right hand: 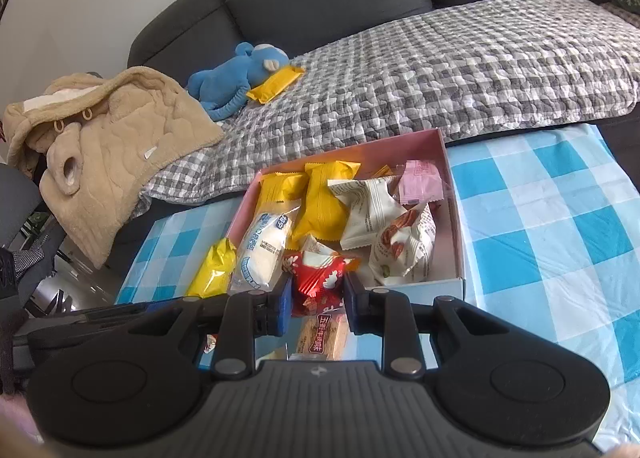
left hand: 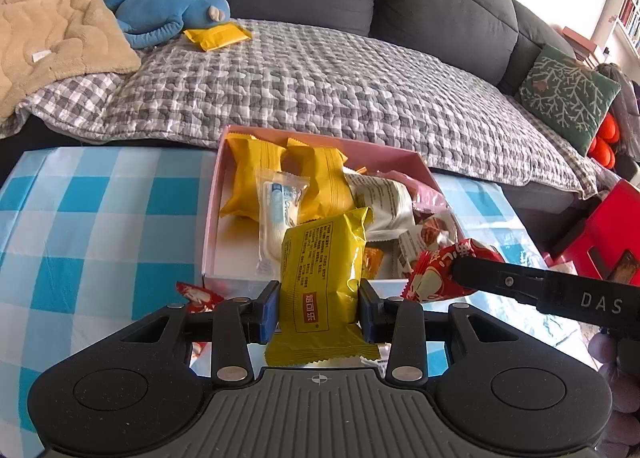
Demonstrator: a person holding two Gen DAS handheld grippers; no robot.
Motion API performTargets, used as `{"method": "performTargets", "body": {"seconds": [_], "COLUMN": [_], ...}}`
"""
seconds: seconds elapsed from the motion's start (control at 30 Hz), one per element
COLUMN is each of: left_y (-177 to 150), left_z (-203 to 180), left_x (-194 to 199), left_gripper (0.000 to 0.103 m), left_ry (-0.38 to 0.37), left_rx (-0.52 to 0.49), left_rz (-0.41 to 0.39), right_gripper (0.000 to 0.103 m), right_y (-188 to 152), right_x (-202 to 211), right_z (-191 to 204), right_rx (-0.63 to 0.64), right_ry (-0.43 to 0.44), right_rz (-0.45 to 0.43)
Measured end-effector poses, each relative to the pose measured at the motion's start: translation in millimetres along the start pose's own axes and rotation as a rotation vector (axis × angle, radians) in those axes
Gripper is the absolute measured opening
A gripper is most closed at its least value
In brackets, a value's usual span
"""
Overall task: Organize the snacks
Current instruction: 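Lift both held snacks toward the pink box and lower them inside, then open both tools to release the snacks into the box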
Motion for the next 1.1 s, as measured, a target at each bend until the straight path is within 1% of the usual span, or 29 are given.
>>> {"method": "performTargets", "body": {"seconds": [0.17, 0.27, 0.33, 0.43, 0.63, 0.8, 0.93, 1.1], "left_y": [13.2, 19.9, 23.0, 24.4, 24.8, 27.3, 28.1, 24.5], "left_z": [5.7, 2.6, -1.5, -9.3, -12.8, -8.2, 5.4, 17.2], "left_x": [-21.8, -33.2, -39.9, -48.5, -57.9, -59.8, -68.4, -75.4], "left_gripper": [0.037, 0.037, 0.037, 0.037, 0.037, 0.038, 0.037, 0.037], "left_ry": [-0.009, -0.04, -0.065, -0.083, -0.076, -0.018, 0.078, 0.088], "left_rx": [0.009, 0.011, 0.018, 0.003, -0.038, -0.108, -0.152, -0.133], "left_rz": [0.002, 0.0, 0.006, 0.016, 0.028, 0.037, 0.054, 0.053], "right_gripper": [0.024, 0.024, 0.024, 0.024, 0.024, 0.024, 0.024, 0.024], "right_y": [9.5, 13.3, 14.9, 16.5, 15.5, 16.5, 17.5, 18.3], "right_x": [-13.9, -23.0, -29.4, -36.3, -43.6, -48.1, -52.0, -54.6], "right_z": [-1.5, -4.2, -6.8, -11.6, -17.2, -18.1, -18.2, -16.9], "right_rx": [-0.034, -0.05, -0.052, -0.057, -0.054, -0.052, -0.048, -0.03], "right_ry": [0.02, 0.023, 0.011, -0.005, -0.023, -0.033, -0.032, -0.036], "right_rz": [-0.006, -0.004, 0.001, 0.008, 0.021, 0.022, 0.026, 0.022]}}
Point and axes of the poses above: each gripper's, at about its wrist camera, not at the fingertips, and x roughly against the way its jaws point, z to its left, y to its top, the point moved 8 cm from there along -x, roughly the way its jaws point, and after that the axes turned 8 degrees about -y, right-handed, at the moved point
